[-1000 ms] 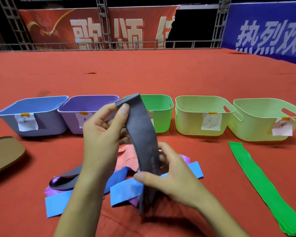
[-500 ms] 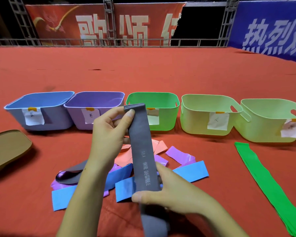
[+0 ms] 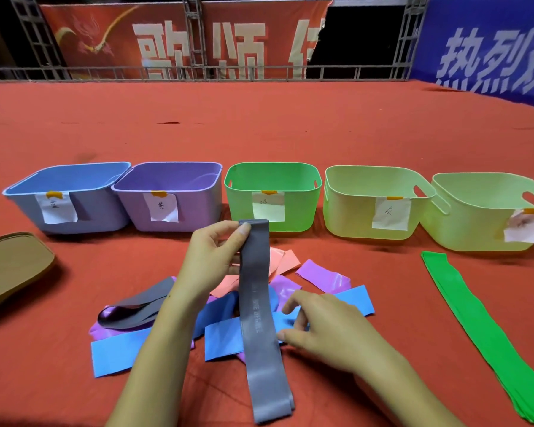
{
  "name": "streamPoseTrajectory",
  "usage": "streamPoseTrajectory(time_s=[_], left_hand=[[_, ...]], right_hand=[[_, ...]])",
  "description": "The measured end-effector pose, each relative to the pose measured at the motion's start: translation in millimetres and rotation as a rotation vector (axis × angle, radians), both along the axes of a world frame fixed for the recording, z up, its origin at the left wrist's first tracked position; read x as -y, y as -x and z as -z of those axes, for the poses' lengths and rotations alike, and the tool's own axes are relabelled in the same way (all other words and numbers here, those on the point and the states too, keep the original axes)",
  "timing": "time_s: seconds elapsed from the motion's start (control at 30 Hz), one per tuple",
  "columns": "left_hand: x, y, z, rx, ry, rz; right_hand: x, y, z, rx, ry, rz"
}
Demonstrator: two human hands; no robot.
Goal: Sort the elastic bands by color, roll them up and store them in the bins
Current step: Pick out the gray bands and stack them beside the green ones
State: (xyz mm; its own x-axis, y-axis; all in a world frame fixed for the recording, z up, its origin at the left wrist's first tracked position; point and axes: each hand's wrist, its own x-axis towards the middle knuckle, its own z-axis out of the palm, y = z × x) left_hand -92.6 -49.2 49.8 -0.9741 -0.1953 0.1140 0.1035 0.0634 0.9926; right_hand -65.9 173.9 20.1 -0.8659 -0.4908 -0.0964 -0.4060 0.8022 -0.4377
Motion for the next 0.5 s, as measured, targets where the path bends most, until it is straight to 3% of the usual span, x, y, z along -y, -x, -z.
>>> streamPoseTrajectory(time_s=[0.5], left_hand=[[11, 0, 30, 0.073, -0.181, -0.027]], right_hand=[[24, 0, 11, -0.067, 0.613, 0.044]])
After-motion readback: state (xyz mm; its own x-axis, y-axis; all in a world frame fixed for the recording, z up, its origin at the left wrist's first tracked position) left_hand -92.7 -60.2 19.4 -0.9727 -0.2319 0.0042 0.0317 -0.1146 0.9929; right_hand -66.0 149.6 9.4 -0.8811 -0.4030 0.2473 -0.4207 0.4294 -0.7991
